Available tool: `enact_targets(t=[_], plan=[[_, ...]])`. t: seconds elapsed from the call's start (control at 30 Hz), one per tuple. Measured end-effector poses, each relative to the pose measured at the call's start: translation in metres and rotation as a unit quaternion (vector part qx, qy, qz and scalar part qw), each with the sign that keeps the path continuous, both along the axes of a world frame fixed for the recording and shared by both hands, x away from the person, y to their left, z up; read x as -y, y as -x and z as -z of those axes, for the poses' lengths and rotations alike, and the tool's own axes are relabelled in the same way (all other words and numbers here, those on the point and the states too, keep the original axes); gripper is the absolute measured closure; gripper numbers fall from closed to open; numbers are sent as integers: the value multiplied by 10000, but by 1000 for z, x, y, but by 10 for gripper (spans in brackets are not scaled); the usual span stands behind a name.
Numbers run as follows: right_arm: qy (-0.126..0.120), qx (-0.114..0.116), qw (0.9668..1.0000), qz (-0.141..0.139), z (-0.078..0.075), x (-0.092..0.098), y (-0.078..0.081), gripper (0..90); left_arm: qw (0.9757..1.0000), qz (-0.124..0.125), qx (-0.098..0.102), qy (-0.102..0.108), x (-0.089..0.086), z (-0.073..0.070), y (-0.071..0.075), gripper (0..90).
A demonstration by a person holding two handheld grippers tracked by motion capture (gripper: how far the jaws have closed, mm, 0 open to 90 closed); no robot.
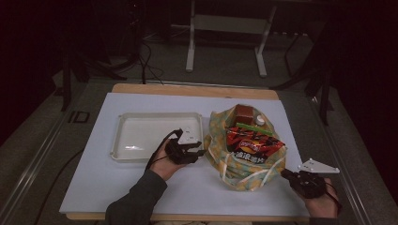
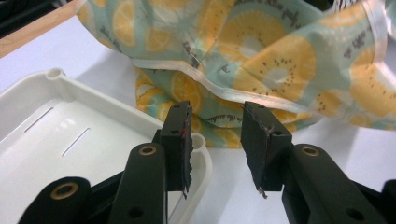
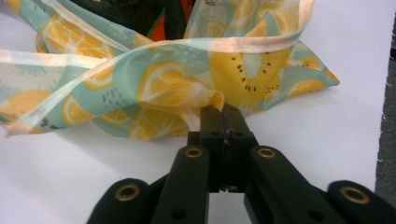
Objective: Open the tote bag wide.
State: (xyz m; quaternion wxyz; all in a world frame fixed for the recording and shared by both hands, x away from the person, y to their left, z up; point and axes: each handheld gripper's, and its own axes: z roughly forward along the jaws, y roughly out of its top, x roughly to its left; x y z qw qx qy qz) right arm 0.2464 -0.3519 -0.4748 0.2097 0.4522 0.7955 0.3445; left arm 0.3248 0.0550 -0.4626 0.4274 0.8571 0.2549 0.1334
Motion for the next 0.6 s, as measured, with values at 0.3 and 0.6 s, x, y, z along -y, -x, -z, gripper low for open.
enact_targets(t=[0.3,0.6], plan=[[-80,145,9998,79,-17,9,6,676,9997,-129,-6,185,5,-11,-4,566],[-52,50,9999,153,-17,18,9,639,9996,-152,-55,218,14,-13,-8,547]])
